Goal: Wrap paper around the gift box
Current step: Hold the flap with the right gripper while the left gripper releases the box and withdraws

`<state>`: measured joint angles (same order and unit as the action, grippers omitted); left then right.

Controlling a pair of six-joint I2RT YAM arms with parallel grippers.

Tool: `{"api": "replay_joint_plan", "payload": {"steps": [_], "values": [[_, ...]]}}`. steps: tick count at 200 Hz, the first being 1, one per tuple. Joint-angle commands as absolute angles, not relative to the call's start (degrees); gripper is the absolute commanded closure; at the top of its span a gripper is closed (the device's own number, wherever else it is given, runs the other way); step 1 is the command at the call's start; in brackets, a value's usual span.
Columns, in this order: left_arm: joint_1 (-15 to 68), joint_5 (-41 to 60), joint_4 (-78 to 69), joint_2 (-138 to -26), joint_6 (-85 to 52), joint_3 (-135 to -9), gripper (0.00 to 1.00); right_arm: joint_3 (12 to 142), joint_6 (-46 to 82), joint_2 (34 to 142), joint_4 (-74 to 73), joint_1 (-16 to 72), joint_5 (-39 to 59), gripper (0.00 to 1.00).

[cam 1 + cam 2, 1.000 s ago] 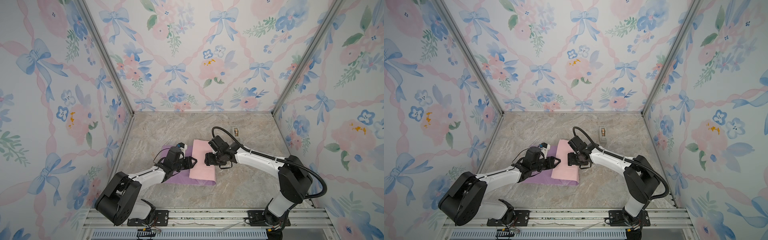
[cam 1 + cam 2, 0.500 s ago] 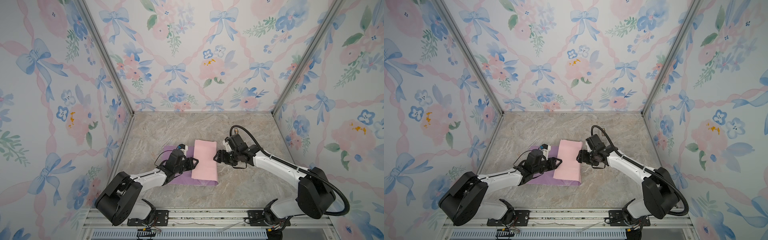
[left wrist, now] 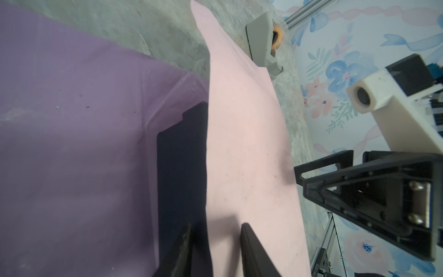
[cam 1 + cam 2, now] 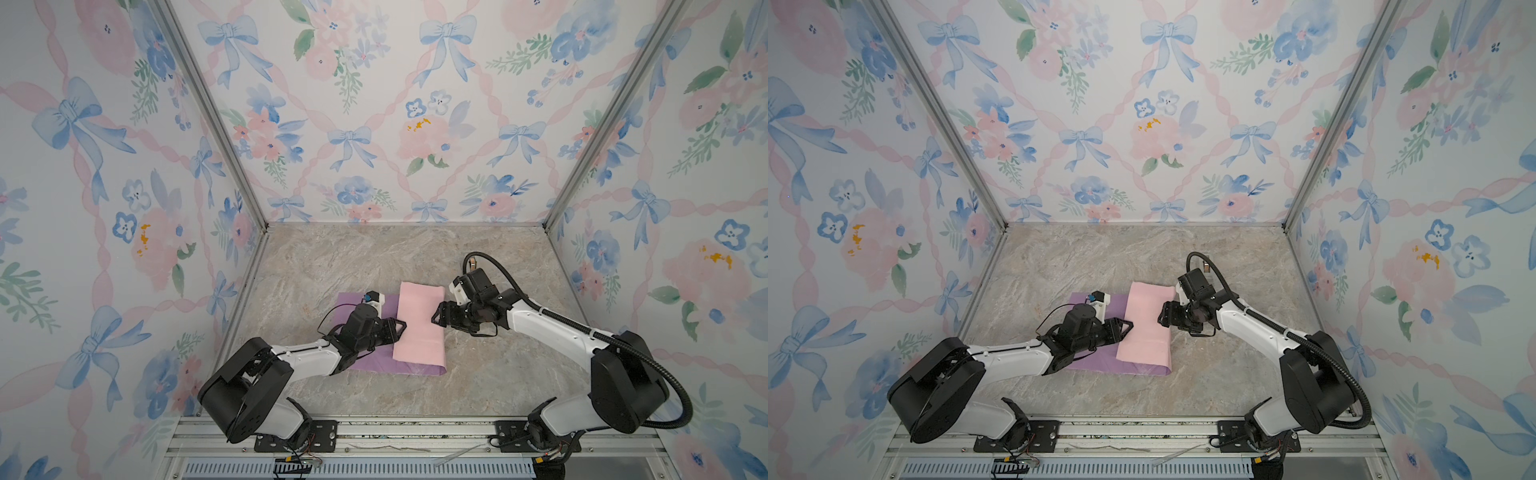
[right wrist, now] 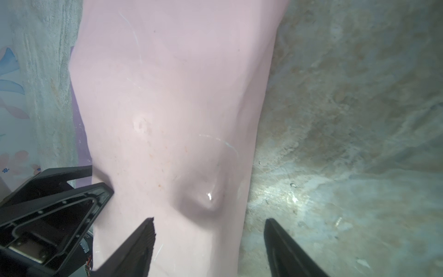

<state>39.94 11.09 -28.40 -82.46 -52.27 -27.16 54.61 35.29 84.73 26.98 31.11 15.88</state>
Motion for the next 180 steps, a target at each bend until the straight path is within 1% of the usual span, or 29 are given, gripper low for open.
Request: {"api": "replay_joint_plan", "payload": {"steps": [1, 43, 63, 72, 91, 116, 145, 180], "values": [[40.95, 9.94, -26.43, -84.21, -53.0, -27.71, 0.65, 54.63, 33.83, 83.8, 29.33, 31.06, 15.94, 0.25], [41.04, 9.3, -26.4, -83.43, -52.92, -27.33, 0.64, 53.08, 35.42, 86.42, 24.24, 32.87, 18.56, 0.25], [40.88, 8.34, -25.32, -81.84, -52.82, -27.15, 0.61, 53.13, 35.42, 87.88, 26.68, 33.05, 14.08, 0.26], [40.49, 7.64, -23.41, -80.8, -52.5, -27.65, 0.58, 52.87, 35.42, 88.44, 27.85, 33.06, 12.2, 0.27], [39.31, 6.47, -15.41, -77.48, -51.24, -29.4, 0.54, 52.23, 35.33, 88.95, 28.09, 33.18, 11.54, 0.3], [37.1, 2.38, 0.78, -72.07, -52.84, -32.52, 0.44, 51.88, 35.42, 88.61, 27.87, 33.49, 10.92, 0.3], [33.92, -0.18, 14.54, -63.15, -58.24, -31.77, 0.34, 51.85, 35.29, 87.92, 27.51, 33.75, 10.73, 0.3], [28.58, -0.27, 27.31, -50.08, -66.04, -27.38, 0.33, 52.4, 34.94, 86.76, 27.77, 34.1, 10.57, 0.3]]}}
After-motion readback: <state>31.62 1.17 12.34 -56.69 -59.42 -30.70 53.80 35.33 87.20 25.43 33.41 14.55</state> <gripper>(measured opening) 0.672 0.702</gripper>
